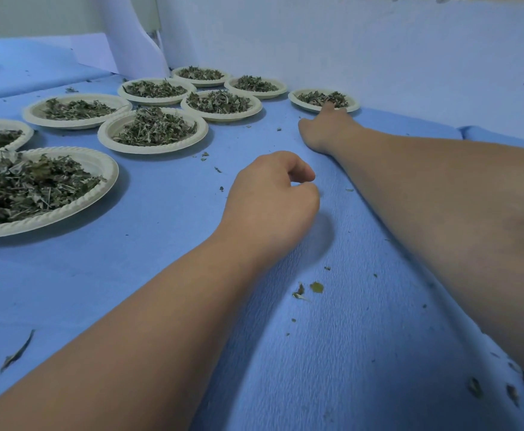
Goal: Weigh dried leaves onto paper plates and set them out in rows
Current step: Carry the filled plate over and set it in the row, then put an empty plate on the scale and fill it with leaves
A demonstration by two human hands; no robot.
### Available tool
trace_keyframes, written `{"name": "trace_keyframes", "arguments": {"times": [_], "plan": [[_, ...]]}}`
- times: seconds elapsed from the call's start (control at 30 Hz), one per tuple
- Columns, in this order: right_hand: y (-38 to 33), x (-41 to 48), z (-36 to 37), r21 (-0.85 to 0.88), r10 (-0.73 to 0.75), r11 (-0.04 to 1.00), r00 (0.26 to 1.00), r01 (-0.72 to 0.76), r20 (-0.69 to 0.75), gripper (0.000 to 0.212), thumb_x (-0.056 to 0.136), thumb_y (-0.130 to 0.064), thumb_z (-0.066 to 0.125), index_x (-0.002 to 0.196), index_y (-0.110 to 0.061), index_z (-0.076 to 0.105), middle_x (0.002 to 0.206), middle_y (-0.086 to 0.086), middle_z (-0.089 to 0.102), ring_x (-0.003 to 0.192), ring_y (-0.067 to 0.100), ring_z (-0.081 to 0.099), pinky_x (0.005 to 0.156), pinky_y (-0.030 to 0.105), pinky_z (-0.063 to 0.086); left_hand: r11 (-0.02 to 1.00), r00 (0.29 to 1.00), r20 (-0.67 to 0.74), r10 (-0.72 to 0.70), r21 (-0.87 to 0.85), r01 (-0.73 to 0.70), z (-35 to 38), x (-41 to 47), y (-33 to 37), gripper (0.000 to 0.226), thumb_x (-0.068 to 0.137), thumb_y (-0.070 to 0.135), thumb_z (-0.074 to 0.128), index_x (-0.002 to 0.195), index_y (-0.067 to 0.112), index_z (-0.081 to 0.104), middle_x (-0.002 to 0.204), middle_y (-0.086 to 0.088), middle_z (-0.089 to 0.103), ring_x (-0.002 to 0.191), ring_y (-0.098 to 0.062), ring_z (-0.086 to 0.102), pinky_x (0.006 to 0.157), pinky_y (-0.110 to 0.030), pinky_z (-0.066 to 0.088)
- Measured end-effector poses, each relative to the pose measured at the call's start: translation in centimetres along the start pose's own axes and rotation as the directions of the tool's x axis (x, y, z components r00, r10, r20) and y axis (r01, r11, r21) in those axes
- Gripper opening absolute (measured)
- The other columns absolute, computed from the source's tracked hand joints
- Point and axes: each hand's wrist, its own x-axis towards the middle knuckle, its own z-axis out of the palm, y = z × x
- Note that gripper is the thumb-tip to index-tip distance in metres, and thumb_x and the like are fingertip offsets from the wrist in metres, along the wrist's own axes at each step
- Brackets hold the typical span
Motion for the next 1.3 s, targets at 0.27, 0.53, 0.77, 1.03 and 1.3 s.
{"name": "trace_keyframes", "arguments": {"times": [0.27,0.53,0.77,1.03,1.3], "plan": [[-0.1,-0.6,0.1,-0.002,-0.044,0.999,0.999,0.044,-0.017,0.073,0.089,-0.050,0.036,0.151,-0.013,0.030,0.162,0.015,0.026,0.138,0.039,0.041,0.109,0.052,0.038,0.995,0.999,0.001,0.054,0.080,-0.054,0.1,0.3,0.0,0.023,0.087,0.015,0.056,0.098,0.031,0.069,0.090,0.012,0.071,0.085,-0.012,0.067,0.070,-0.027,0.046],[1.7,-2.7,-0.4,-0.067,-0.073,0.994,0.986,0.084,0.153,0.076,0.091,-0.052,0.017,0.162,-0.024,0.014,0.169,0.007,0.010,0.154,0.033,0.010,0.123,0.055,0.013,0.959,0.989,0.025,0.148,0.239,-0.150,0.4,0.5,-0.1,0.024,0.089,0.015,0.054,0.100,0.031,0.068,0.114,0.014,0.069,0.075,-0.001,0.055,0.064,-0.019,0.039],[5.7,-7.4,-2.0,-0.161,-0.155,0.968,0.962,0.193,0.224,0.079,0.092,-0.065,0.014,0.162,-0.028,0.006,0.170,0.003,0.000,0.156,0.030,0.001,0.121,0.058,0.006,0.879,0.973,0.062,0.221,0.419,-0.226,0.7,0.2,0.0,0.030,0.089,0.014,0.053,0.107,0.028,0.072,0.073,0.026,0.054,0.069,0.008,0.049,0.057,-0.012,0.031],[10.1,-15.2,-4.4,-0.151,-0.260,0.939,0.923,0.310,0.283,0.072,0.103,-0.056,0.015,0.162,-0.016,0.006,0.170,0.007,-0.001,0.156,0.027,0.001,0.124,0.053,0.008,0.728,0.965,0.072,0.254,0.643,-0.240,1.8,-1.6,1.2,0.031,0.093,0.010,0.049,0.104,0.025,0.074,0.086,0.002,0.069,0.076,-0.019,0.055,0.061,-0.030,0.035],[13.2,-23.7,-7.9,-0.175,-0.305,0.911,0.895,0.374,0.325,0.055,0.106,-0.037,0.026,0.150,-0.005,0.036,0.159,0.018,0.031,0.144,0.034,0.033,0.117,0.042,0.030,0.503,0.996,0.081,0.044,0.859,-0.092,5.4,-8.0,5.7,0.034,0.091,0.008,0.052,0.121,0.020,0.066,0.109,-0.012,0.063,0.102,-0.032,0.058,0.075,-0.038,0.046]]}}
